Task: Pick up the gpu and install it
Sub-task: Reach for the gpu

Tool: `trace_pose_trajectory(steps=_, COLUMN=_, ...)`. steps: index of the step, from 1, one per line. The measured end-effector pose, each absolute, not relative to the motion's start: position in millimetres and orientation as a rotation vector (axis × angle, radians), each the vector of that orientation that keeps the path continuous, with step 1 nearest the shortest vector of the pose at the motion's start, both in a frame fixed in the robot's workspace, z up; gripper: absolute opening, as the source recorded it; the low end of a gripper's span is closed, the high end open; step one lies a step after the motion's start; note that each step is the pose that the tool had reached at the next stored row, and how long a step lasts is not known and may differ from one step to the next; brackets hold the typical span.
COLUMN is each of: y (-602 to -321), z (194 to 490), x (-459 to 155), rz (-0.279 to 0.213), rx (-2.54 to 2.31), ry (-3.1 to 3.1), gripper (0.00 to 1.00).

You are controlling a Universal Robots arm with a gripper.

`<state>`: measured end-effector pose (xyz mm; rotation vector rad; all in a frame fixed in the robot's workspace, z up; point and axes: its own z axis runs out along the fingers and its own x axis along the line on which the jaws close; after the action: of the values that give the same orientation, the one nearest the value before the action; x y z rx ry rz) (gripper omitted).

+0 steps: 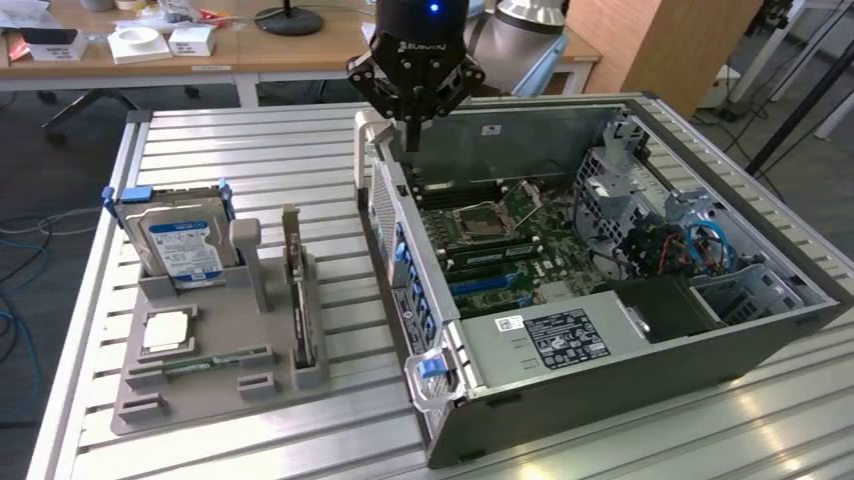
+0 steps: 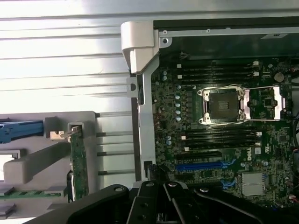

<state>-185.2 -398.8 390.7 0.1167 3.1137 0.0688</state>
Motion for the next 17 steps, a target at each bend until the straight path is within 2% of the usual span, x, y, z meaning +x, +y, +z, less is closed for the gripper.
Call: trace_pose_trajectory(steps=17, y=-399, z=388, x=-238, rz=0.069, rx=0.117, ry=3.114, gripper=0.1)
